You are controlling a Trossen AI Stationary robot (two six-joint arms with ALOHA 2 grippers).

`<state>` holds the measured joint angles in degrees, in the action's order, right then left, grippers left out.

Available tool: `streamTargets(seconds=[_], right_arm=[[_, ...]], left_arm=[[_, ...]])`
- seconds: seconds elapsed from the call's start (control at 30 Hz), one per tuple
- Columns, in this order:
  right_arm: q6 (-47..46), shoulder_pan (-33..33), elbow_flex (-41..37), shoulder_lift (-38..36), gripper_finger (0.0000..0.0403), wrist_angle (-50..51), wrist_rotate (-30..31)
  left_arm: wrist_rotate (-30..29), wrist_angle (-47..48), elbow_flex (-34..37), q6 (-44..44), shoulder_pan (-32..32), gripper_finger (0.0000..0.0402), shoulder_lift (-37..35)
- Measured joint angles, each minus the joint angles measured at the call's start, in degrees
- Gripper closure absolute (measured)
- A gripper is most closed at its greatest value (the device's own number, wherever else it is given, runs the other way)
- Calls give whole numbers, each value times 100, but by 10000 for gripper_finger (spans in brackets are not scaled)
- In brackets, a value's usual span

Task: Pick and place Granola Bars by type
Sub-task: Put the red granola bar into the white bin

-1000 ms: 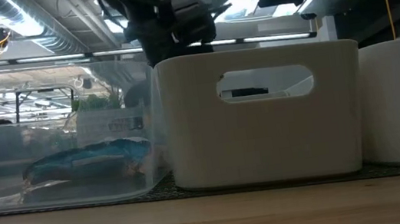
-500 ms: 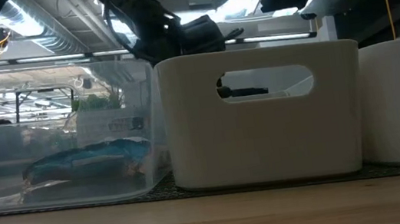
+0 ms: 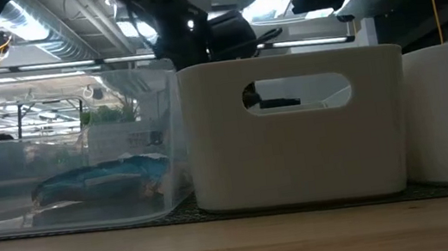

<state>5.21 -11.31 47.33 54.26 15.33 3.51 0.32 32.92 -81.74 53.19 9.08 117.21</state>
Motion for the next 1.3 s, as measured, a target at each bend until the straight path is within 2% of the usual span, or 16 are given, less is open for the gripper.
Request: streamTargets(seconds=[0.2,0.47,0.77,0.87,1.03,1.13,1.2,1.3], right_arm=[[0,0,0,0,229,0,-2],[61,2,0,-11,229,212,-7],[466,0,-34,-289,229,376,-13],[502,-14,-579,-419,229,-468,-57],[-93,-24,-1838,-485,229,-3044,-219],[-221,-26,-2156,-434,229,-4281,-214],[-211,-26,-2146,-444,229,-4534,-214],[-126,-26,-1949,-441,229,-4390,-216]], left_arm=[[-354,781,-580,-157,11,361,-9],[-700,2032,-1234,-795,141,370,-338],[-678,1854,-1256,-2095,245,373,-1537],[-662,1468,-1256,-2475,242,375,-1903],[-698,954,-1254,-2917,203,375,-2278],[-934,840,-1253,-3115,188,375,-2328],[-1080,786,-1248,-3147,190,376,-2353],[-1243,558,-1249,-3162,190,377,-2354]])
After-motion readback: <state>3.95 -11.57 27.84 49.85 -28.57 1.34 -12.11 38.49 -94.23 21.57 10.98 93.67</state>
